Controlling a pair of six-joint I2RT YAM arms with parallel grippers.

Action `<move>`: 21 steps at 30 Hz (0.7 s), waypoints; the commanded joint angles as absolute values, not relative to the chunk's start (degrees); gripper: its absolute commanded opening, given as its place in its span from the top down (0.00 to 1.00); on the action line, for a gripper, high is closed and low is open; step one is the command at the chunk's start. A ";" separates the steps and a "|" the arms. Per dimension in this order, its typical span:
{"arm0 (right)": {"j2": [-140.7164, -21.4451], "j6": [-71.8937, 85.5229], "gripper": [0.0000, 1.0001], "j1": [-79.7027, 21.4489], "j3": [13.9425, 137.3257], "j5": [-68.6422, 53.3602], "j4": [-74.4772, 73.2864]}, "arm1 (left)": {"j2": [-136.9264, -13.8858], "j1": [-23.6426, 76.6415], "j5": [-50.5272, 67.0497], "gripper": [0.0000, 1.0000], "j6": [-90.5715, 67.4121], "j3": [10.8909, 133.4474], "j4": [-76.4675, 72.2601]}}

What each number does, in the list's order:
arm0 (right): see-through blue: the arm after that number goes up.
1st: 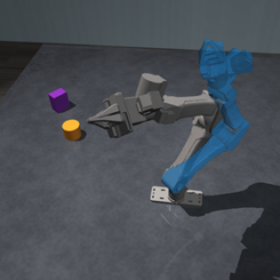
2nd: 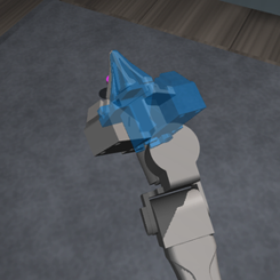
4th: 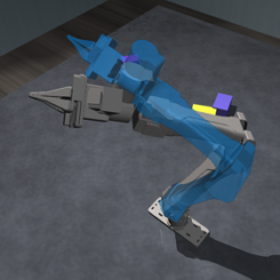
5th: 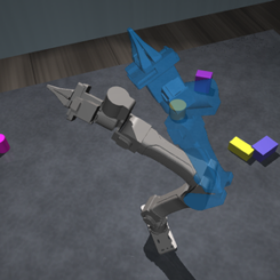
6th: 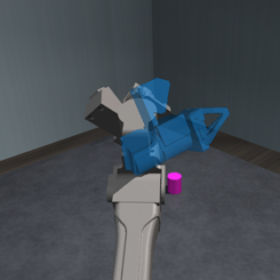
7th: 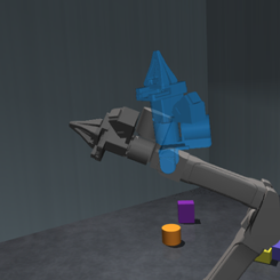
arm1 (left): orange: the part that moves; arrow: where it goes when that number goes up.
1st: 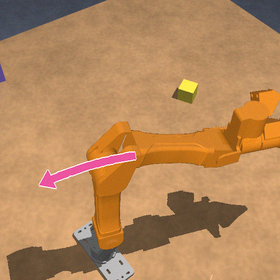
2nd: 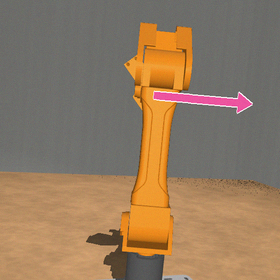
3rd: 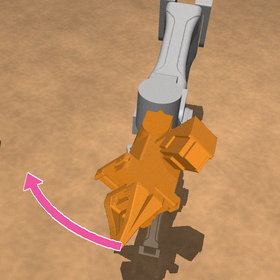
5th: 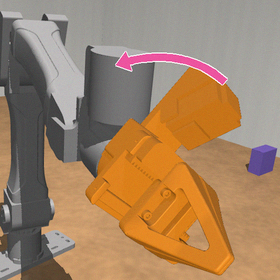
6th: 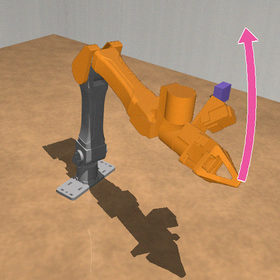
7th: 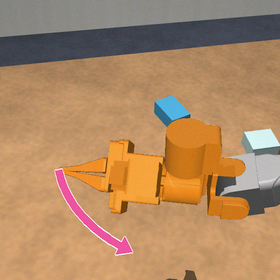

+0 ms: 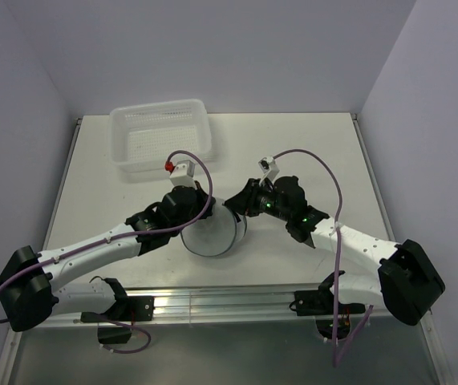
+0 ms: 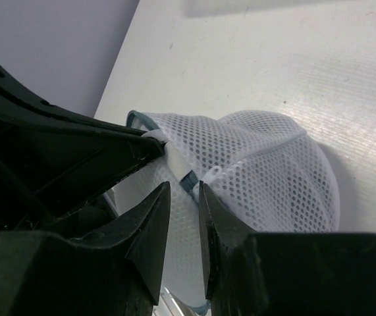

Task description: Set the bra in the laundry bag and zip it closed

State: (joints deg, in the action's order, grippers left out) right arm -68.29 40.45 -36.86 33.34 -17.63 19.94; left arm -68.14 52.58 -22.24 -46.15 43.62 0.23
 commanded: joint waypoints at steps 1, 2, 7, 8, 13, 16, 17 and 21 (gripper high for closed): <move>-66.10 38.06 0.68 -36.83 34.62 -13.20 17.68 | -67.76 52.38 -21.45 1.00 -45.62 44.12 -2.72; -66.09 37.71 0.67 -36.83 34.72 -12.49 17.41 | -67.76 52.38 -21.36 1.00 -45.70 44.03 -2.72; -68.11 33.76 0.66 -36.91 38.13 -10.81 12.49 | -67.76 52.38 -21.27 1.00 -45.88 43.86 -2.99; -68.38 32.36 0.68 -37.18 38.58 -10.90 11.87 | -67.76 52.47 -21.18 1.00 -45.97 43.86 -2.99; -67.77 25.85 0.75 -39.02 42.44 -7.65 4.85 | -68.11 52.38 -20.92 1.00 -45.62 43.95 -3.16; -67.67 21.72 0.73 -39.81 45.51 -6.85 1.16 | -68.29 52.38 -20.57 1.00 -45.79 43.59 -3.69; -68.28 20.23 0.71 -39.90 46.66 -7.90 0.27 | -68.29 52.38 -20.39 1.00 -45.79 43.33 -3.87; -72.67 18.98 0.71 -40.95 49.65 -7.91 -3.42 | -68.20 52.38 -20.48 1.00 -45.79 43.33 -4.22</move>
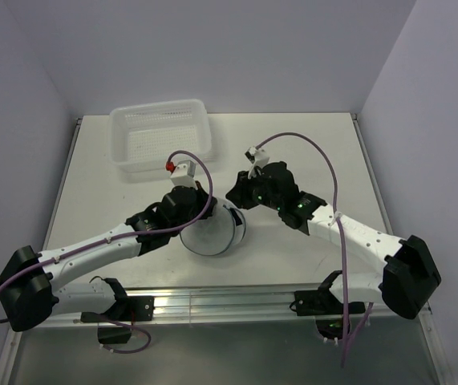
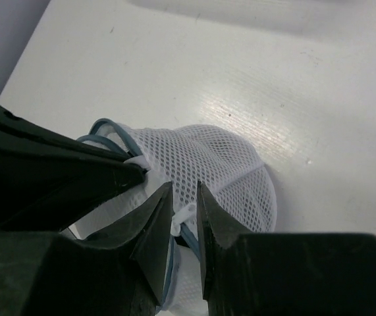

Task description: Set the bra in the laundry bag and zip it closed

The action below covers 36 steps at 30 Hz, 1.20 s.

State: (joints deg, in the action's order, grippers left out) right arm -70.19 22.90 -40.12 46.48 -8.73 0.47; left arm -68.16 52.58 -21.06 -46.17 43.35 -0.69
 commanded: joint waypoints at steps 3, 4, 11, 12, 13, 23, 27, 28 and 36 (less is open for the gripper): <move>-74.00 18.99 0.71 -41.66 50.97 -7.38 -4.83 | -68.29 52.38 -20.39 1.00 -45.70 43.33 -4.31; -74.26 18.81 0.71 -42.27 51.50 -7.30 -5.62 | -68.38 52.38 -20.39 1.00 -45.62 43.33 -4.39; -76.02 19.51 0.60 -43.33 52.82 -5.97 -8.09 | -68.29 52.38 -20.57 1.00 -45.53 42.89 -4.75; -76.20 19.77 0.59 -43.33 52.56 -7.19 -7.39 | -68.38 52.38 -20.57 1.00 -45.61 42.89 -4.66; -76.29 20.56 0.59 -43.33 52.47 -7.90 -6.86 | -68.47 52.38 -20.57 1.00 -45.44 42.98 -4.57; -73.30 29.26 0.67 -42.72 47.03 -11.77 1.82 | -68.20 52.38 -21.10 1.00 -45.35 42.80 -4.22; -72.07 34.52 0.70 -41.40 44.13 -13.79 7.01 | -67.68 52.38 -20.92 1.00 -45.35 42.10 -5.09; -71.55 35.41 0.70 -41.14 43.51 -14.15 7.73 | -67.24 52.38 -20.92 1.00 -45.35 41.93 -5.18; -65.84 39.46 0.61 -39.11 37.62 -15.12 14.24 | -66.09 52.38 -20.21 1.00 -45.18 40.69 -6.68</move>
